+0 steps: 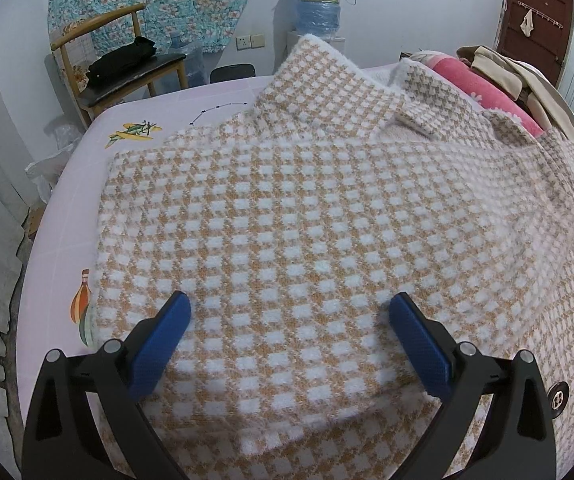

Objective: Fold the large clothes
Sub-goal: 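Grasp the sleeve cuff with the right tool and lift it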

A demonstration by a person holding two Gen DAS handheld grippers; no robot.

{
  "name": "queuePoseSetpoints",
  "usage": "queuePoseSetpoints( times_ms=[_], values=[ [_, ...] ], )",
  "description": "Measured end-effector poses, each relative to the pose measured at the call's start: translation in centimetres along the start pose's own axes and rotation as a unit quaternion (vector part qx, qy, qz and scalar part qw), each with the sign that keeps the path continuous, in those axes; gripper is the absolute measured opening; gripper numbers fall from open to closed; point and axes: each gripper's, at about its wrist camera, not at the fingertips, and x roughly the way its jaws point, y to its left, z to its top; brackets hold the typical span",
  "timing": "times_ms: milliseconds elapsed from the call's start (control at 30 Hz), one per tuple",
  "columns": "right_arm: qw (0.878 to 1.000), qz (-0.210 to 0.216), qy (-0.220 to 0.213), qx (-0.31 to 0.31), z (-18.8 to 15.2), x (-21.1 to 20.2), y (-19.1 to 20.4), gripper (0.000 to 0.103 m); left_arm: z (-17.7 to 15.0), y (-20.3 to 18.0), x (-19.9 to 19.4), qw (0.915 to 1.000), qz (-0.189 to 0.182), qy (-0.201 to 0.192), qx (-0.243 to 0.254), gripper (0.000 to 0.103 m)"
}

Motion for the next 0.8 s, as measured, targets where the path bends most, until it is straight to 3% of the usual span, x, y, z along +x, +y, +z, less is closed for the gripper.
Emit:
queuePoseSetpoints(
  times_ms=[233, 433, 633, 800],
  values=[
    [0.999, -0.017, -0.015, -0.032, 0.6, 1.3, 1.8, 0.014, 0.0, 0.0, 0.0, 1.0000, 0.000, -0.001, -0.001, 0.098],
    [0.991, -0.017, -0.082, -0.107, -0.1, -3.3, 5.7, 0.012, -0.1, 0.0, 0.0, 1.0000, 0.000, 0.000, 0.000, 0.098],
    [0.962, 0.008, -0.158, -0.224, -3.3, -11.8, 12.6, 0.012, 0.1, -0.1, 0.1, 1.0000, 0.005, 0.005, -0.001, 0.098],
    [0.925, 0.045, -0.195, -0.323, -7.9, -17.7, 20.0, 0.012, 0.4, -0.2, -0.7, 0.9997, 0.022, 0.010, 0.003, 0.098]
  ],
)
